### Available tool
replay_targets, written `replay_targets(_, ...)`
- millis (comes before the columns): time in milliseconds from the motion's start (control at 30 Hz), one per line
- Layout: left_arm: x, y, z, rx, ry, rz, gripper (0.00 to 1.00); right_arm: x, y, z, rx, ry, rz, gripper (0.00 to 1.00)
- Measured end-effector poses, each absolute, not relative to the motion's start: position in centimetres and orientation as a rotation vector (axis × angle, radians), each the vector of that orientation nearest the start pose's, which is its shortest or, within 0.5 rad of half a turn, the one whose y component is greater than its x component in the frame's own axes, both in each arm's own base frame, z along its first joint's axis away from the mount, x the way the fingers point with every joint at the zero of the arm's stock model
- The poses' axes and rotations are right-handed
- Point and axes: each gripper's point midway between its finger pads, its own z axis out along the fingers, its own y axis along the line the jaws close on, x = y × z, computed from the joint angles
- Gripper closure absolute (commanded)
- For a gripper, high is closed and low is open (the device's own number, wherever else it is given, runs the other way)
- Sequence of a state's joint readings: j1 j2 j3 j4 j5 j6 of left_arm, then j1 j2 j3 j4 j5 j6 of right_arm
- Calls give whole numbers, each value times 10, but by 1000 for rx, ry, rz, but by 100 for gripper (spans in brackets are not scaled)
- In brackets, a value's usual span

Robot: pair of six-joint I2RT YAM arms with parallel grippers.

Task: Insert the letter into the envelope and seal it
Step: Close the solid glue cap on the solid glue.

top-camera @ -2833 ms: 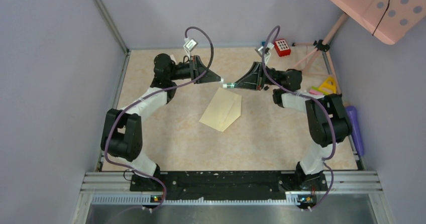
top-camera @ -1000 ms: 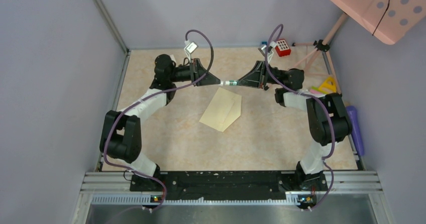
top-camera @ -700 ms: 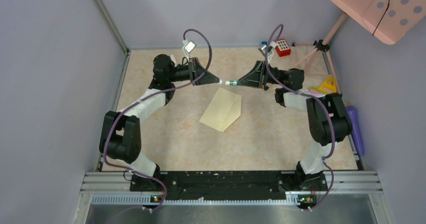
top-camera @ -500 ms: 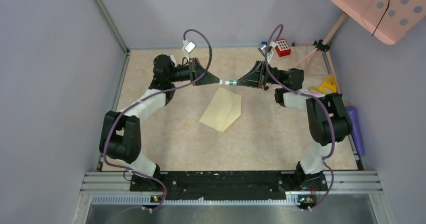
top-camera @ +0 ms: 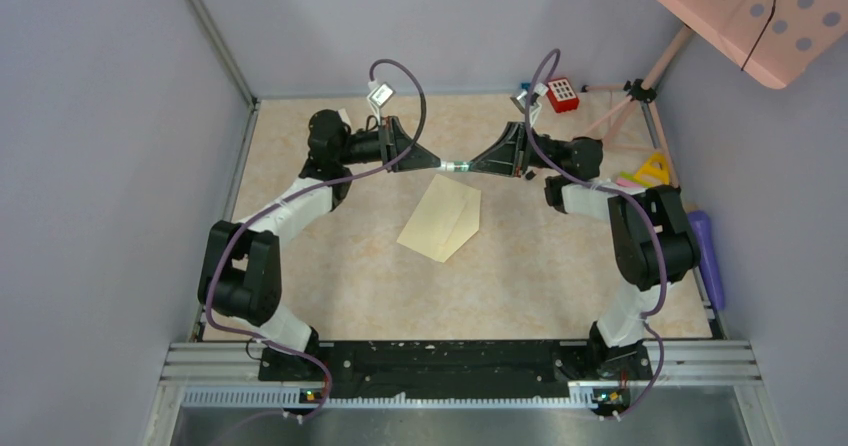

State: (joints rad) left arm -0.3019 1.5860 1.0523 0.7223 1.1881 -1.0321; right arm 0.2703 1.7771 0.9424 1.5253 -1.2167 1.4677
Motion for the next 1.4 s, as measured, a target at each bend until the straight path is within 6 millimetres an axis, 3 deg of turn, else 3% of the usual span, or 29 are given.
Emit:
replay_targets(300,300,-283,306,572,1737,-1835,100,298,269,289,-617,1542,1927,100)
replay_targets(467,299,-284,305,572,1741,-1838,89,297,268,288,-632,1539,1922,100)
replay_targets(867,311,-283,291,520,1775,-1746,92,309,271,275,-676,1528,1819,100)
replay_targets(1400,322,-278,277,451,1806,-1697,90,317,287,266,-644,1581,1791,100)
